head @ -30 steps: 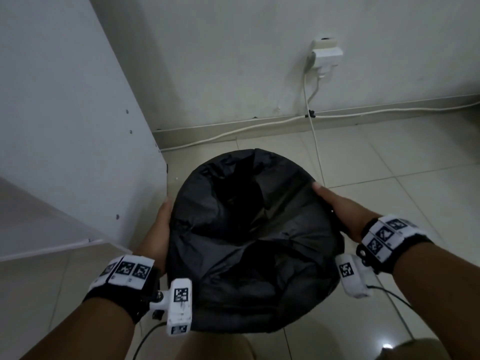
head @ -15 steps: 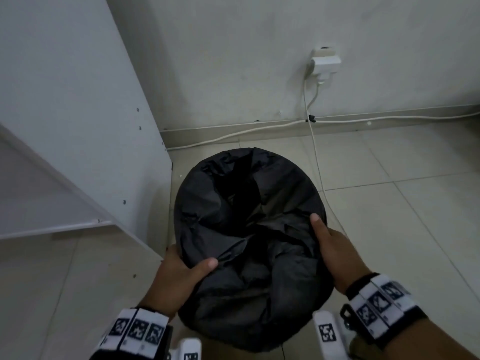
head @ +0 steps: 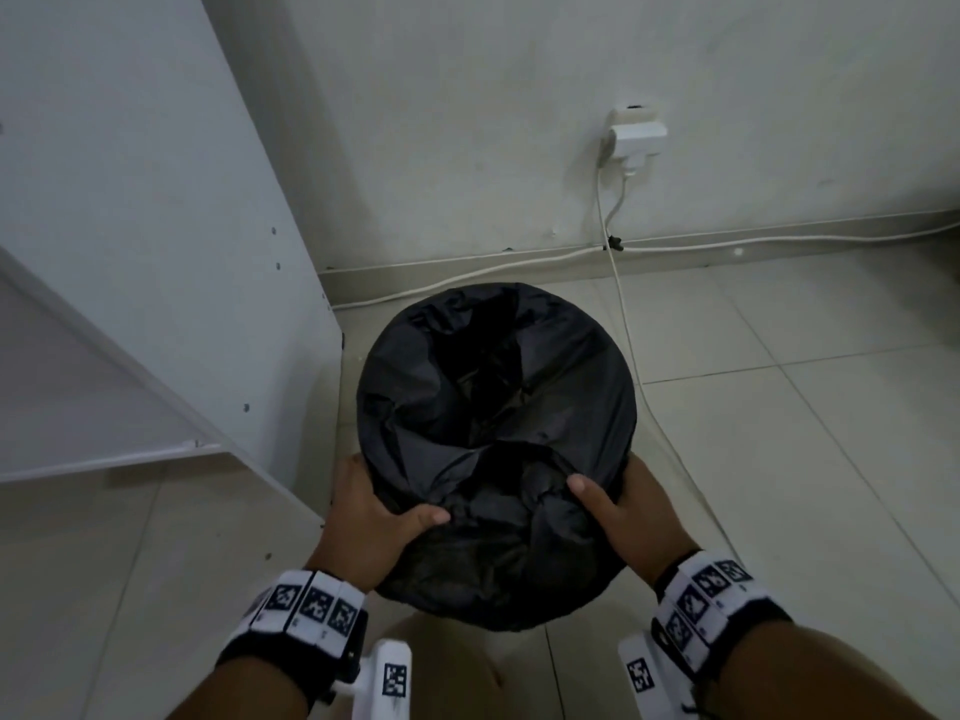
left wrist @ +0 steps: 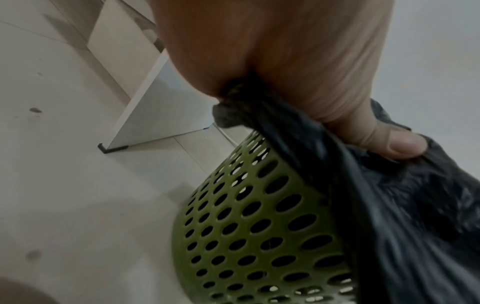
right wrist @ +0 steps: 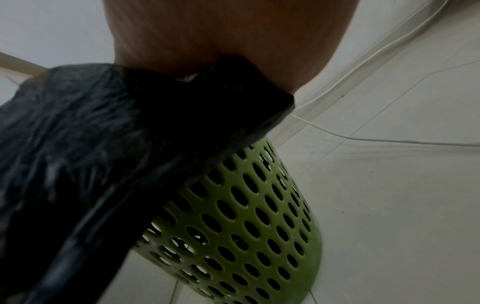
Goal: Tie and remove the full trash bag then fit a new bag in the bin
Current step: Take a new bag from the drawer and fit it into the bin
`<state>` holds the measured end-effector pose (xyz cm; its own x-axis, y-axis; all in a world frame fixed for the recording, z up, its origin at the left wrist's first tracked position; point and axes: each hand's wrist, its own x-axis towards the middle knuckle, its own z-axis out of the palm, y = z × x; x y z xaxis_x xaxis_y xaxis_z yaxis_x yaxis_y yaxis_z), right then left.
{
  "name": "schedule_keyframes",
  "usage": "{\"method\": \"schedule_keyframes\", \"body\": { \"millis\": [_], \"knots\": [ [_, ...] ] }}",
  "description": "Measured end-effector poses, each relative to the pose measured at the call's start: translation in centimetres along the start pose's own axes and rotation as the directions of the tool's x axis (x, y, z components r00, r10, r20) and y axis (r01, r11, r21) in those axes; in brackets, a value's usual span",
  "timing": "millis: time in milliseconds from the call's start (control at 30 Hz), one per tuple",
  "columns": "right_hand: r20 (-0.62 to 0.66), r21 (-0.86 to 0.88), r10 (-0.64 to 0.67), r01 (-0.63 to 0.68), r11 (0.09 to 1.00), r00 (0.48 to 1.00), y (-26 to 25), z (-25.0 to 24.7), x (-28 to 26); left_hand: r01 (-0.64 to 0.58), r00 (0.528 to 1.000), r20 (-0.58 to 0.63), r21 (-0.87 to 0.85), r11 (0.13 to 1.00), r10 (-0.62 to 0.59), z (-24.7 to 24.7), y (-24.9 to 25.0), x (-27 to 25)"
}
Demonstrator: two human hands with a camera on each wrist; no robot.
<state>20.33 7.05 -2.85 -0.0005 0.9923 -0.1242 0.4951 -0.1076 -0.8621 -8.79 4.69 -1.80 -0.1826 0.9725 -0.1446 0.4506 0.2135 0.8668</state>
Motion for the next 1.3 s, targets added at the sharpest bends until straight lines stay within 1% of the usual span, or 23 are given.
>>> {"method": "schedule_keyframes", "body": {
  "millis": [33, 133, 200, 267, 367, 433, 500, 533, 600, 633, 667, 700, 733, 800, 833, 867, 900, 967, 1000, 1033, 1100, 1233, 1300],
  "knots": [
    [-0.020, -0.026, -0.001, 0.001, 1.000, 1.000, -0.2, 0.0, 0.1, 0.001, 1.000, -0.004, 0.007, 1.000, -0.001, 0.2, 0.3, 0.0],
    [-0.079, -0.062, 0.046, -0.051, 0.997, 0.996, -1.1, -0.2, 0.3, -0.067, 0.996, -0.067, -0.023, 0.998, 0.065, 0.7, 1.3, -0.1],
    [-0.097, -0.009, 0.065, -0.066, 0.998, 0.993, -2.0, 0.0, 0.2, -0.131, 0.990, -0.071, -0.104, 0.986, 0.124, 1.0, 1.9, 0.0],
    [-0.125, 0.026, 0.099, -0.097, 0.995, 0.987, -2.8, 0.4, 0.0, -0.130, 0.992, -0.027, -0.186, 0.974, 0.127, 1.6, 2.2, 0.1],
    [-0.137, 0.137, 0.202, -0.184, 0.973, 0.970, -3.9, 1.4, -0.3, -0.115, 0.993, -0.030, -0.252, 0.961, 0.111, 2.8, 1.8, 0.2],
    [-0.117, 0.260, 0.257, -0.220, 0.940, 0.959, -4.3, 2.0, -0.2, -0.045, 0.999, -0.002, -0.334, 0.942, 0.047, 3.4, 1.5, -0.2],
    [-0.080, 0.363, 0.298, -0.250, 0.898, 0.951, -4.2, 2.2, -0.3, 0.093, 0.996, 0.034, -0.442, 0.892, -0.088, 4.0, 0.8, -0.5],
    [-0.040, 0.435, 0.312, -0.264, 0.861, 0.949, -4.1, 2.2, -0.4, 0.154, 0.987, 0.042, -0.498, 0.853, -0.154, 4.2, 0.3, -0.6],
    [0.068, 0.612, 0.311, -0.286, 0.738, 0.948, -3.8, 2.0, -1.0, 0.255, 0.959, 0.071, -0.634, 0.730, -0.273, 4.4, 0.0, -0.8],
    [0.105, 0.677, 0.303, -0.292, 0.676, 0.947, -3.7, 1.8, -1.3, 0.268, 0.951, 0.081, -0.701, 0.661, -0.300, 4.3, -0.1, -0.8],
    [0.112, 0.705, 0.292, -0.283, 0.650, 0.950, -3.4, 1.7, -1.6, 0.279, 0.939, 0.078, -0.742, 0.609, -0.336, 4.2, -0.1, -0.9],
    [0.076, 0.701, 0.295, -0.261, 0.663, 0.953, -2.9, 1.7, -1.8, 0.293, 0.926, 0.078, -0.768, 0.570, -0.370, 4.0, 0.2, -1.1],
    [0.010, 0.680, 0.314, -0.236, 0.694, 0.949, -2.4, 1.8, -2.0, 0.305, 0.908, 0.069, -0.784, 0.541, -0.412, 3.9, -0.1, -1.0],
    [-0.137, 0.635, 0.403, -0.232, 0.737, 0.905, -1.7, 2.2, -2.5, 0.319, 0.875, 0.039, -0.797, 0.513, -0.483, 3.9, -0.8, -1.1],
    [-0.197, 0.602, 0.430, -0.238, 0.762, 0.881, -1.7, 2.5, -2.9, 0.310, 0.868, 0.019, -0.802, 0.511, -0.496, 4.0, -1.1, -1.1],
    [-0.246, 0.544, 0.426, -0.239, 0.804, 0.871, -1.9, 2.7, -3.3, 0.305, 0.869, -0.006, -0.780, 0.546, -0.494, 4.2, -1.2, -1.1],
    [-0.271, 0.467, 0.395, -0.238, 0.852, 0.878, -2.3, 3.0, -3.8, 0.275, 0.889, -0.058, -0.727, 0.630, -0.454, 4.4, -1.0, -1.2],
    [-0.263, 0.318, 0.289, -0.200, 0.927, 0.921, -2.9, 3.7, -4.6, 0.185, 0.954, -0.115, -0.504, 0.844, -0.277, 4.9, -0.5, -1.5],
    [-0.247, 0.254, 0.231, -0.167, 0.953, 0.941, -3.1, 4.1, -4.7, 0.140, 0.972, -0.125, -0.385, 0.912, -0.202, 5.2, 0.0, -1.8],
    [-0.237, 0.202, 0.181, -0.134, 0.970, 0.955, -3.1, 4.6, -4.7, 0.094, 0.984, -0.118, -0.315, 0.944, -0.137, 5.5, 0.3, -1.9],
    [-0.233, 0.142, 0.125, -0.094, 0.985, 0.964, -3.2, 5.2, -4.4, 0.051, 0.991, -0.106, -0.233, 0.971, -0.077, 5.7, 0.5, -2.0],
    [-0.253, 0.079, 0.128, -0.111, 0.991, 0.959, -2.7, 6.1, -3.6, 0.056, 0.992, -0.103, -0.140, 0.989, -0.071, 5.6, 0.2, -1.5],
    [-0.254, 0.121, 0.134, -0.106, 0.987, 0.958, -2.8, 6.4, -3.3, 0.058, 0.993, -0.098, -0.132, 0.990, -0.071, 5.7, 0.0, -1.1]
  ]
}}
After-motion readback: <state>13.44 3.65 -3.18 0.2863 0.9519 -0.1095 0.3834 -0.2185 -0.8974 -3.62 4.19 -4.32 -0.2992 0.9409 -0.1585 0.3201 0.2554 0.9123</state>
